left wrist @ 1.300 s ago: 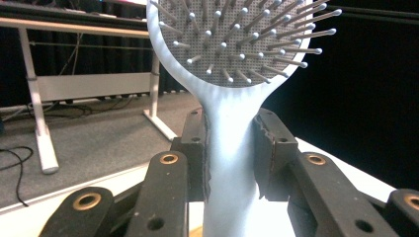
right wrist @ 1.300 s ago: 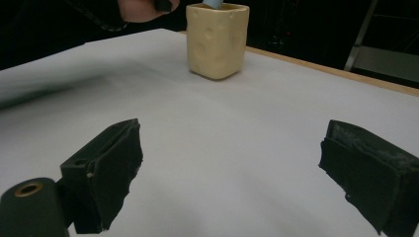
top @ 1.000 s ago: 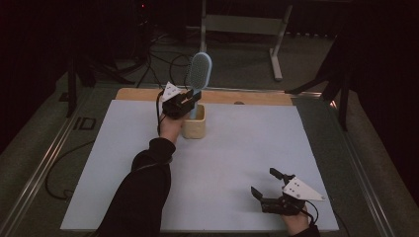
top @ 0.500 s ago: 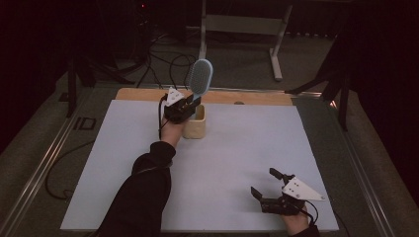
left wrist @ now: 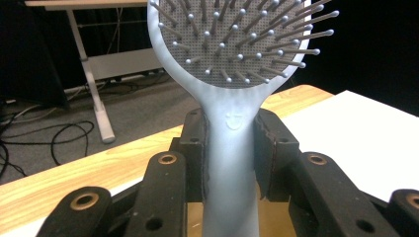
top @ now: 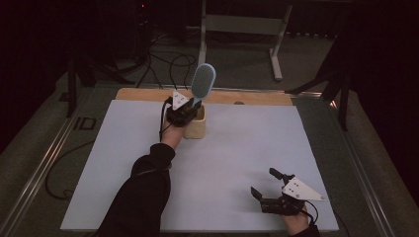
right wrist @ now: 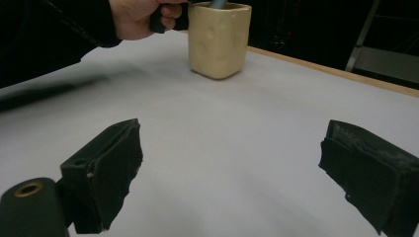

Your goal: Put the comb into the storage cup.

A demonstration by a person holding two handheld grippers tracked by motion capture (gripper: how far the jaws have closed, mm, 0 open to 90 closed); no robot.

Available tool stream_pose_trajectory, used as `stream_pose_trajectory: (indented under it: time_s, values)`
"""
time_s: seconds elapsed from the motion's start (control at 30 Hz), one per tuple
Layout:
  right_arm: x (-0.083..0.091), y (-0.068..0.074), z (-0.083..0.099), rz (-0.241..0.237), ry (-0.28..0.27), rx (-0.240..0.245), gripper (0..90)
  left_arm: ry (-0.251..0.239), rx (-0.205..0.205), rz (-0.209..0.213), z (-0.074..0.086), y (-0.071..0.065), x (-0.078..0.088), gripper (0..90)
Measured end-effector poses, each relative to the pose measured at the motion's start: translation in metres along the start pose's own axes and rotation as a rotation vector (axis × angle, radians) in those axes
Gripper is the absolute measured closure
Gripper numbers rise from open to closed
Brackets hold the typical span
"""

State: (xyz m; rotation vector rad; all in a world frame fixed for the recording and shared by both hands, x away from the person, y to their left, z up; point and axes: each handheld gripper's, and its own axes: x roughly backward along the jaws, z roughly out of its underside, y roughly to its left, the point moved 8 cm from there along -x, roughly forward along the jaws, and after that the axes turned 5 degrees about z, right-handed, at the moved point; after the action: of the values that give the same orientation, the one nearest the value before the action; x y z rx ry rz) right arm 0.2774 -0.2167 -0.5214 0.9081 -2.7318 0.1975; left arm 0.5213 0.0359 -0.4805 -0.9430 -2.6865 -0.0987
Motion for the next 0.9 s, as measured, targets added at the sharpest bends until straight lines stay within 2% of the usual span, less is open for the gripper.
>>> stream_pose_trajectory:
  time_s: [0.17, 0.2, 0.27, 0.3, 0.4, 0.43, 0.47, 0.53, 0.57, 0.6, 0.67, 0.9]
  values:
    - [0.0, 0.0, 0.0, 0.001, -0.002, 0.002, 8.7, 0.003, -0.006, 0.004, 0.0, -0.001, 0.001, 66.2]
    - [0.0, 0.0, 0.0, 0.001, -0.001, 0.002, 8.7, 0.006, -0.003, 0.007, 0.0, -0.002, 0.001, 61.8]
    - [0.0, 0.0, 0.0, 0.0, 0.001, 0.002, 8.7, -0.004, 0.025, 0.026, -0.002, -0.002, 0.003, 41.9]
    - [0.0, 0.0, 0.0, 0.0, 0.001, 0.002, 8.7, -0.006, 0.036, 0.041, -0.004, -0.003, 0.005, 35.0]
    - [0.0, 0.0, 0.0, 0.001, 0.001, 0.005, 8.7, -0.021, 0.033, 0.053, -0.01, -0.004, 0.01, 23.9]
    - [0.0, 0.0, -0.001, 0.002, -0.001, 0.008, 8.7, -0.01, 0.024, 0.068, -0.01, -0.006, 0.011, 21.6]
    - [0.0, 0.0, -0.001, 0.002, -0.001, 0.008, 8.7, -0.005, 0.017, 0.089, -0.011, -0.008, 0.012, 14.3]
    - [0.001, 0.0, -0.001, 0.003, -0.002, 0.005, 8.7, 0.008, 0.001, 0.104, -0.011, -0.01, 0.013, 9.0]
    - [0.001, 0.0, -0.001, 0.004, -0.003, 0.002, 8.7, 0.013, -0.003, 0.138, -0.011, -0.012, 0.015, 6.2]
    - [0.001, 0.0, -0.001, 0.004, -0.004, 0.004, 8.7, 0.022, -0.005, 0.146, -0.011, -0.012, 0.015, 2.4]
    - [0.001, 0.0, -0.002, 0.004, -0.005, 0.004, 8.7, 0.021, -0.01, 0.167, -0.011, -0.014, 0.017, 0.7]
    - [0.0, 0.0, -0.001, 0.005, -0.001, 0.005, 8.7, 0.031, -0.013, 0.173, -0.012, -0.014, 0.02, 0.0]
